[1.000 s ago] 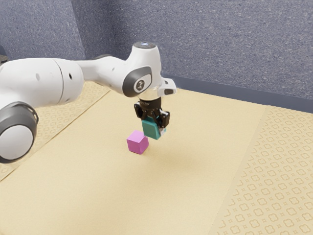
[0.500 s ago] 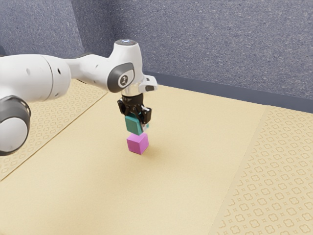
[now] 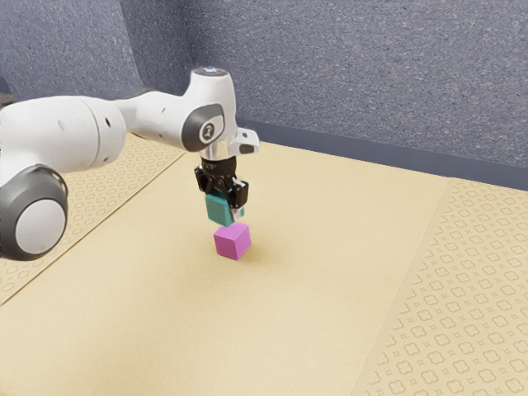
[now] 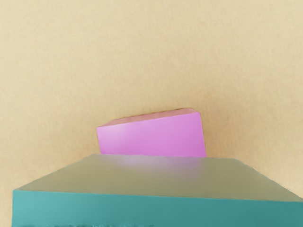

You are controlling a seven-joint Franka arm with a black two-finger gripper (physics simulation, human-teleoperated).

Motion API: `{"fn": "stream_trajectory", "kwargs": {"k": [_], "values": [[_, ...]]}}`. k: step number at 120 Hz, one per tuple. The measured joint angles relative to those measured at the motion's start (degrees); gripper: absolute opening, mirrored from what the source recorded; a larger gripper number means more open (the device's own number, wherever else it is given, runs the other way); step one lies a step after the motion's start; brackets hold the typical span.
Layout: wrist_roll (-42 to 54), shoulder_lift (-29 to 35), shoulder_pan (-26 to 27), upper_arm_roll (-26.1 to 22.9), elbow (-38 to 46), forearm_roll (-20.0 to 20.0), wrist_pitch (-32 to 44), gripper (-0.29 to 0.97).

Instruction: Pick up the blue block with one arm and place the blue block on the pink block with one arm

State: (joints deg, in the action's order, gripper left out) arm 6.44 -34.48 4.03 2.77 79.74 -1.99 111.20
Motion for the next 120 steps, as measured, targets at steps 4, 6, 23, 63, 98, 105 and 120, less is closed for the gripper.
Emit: {"fn": "stream_trajectory", "kwargs": {"k": [4,6,23,63,98,105,120], "values": [[0.2,-0.3,0.0,0.0,0.1,0.0,0.0,0.36],[0.3,-0.4,0.0,0.0,0.1,0.0,0.0,0.36],[1.0,-1.1,0.0,0.0,0.4,0.1,0.4,0.36],[-0.3,-1.5,0.1,0.2,0.8,0.1,1.6,0.36],[-2.9,-1.5,0.1,0.3,0.8,0.2,3.2,0.36],[-3.3,-1.5,0.1,0.3,0.8,0.2,3.5,0.36],[-4.2,-1.5,0.1,0.3,1.1,0.2,3.9,0.37]]}}
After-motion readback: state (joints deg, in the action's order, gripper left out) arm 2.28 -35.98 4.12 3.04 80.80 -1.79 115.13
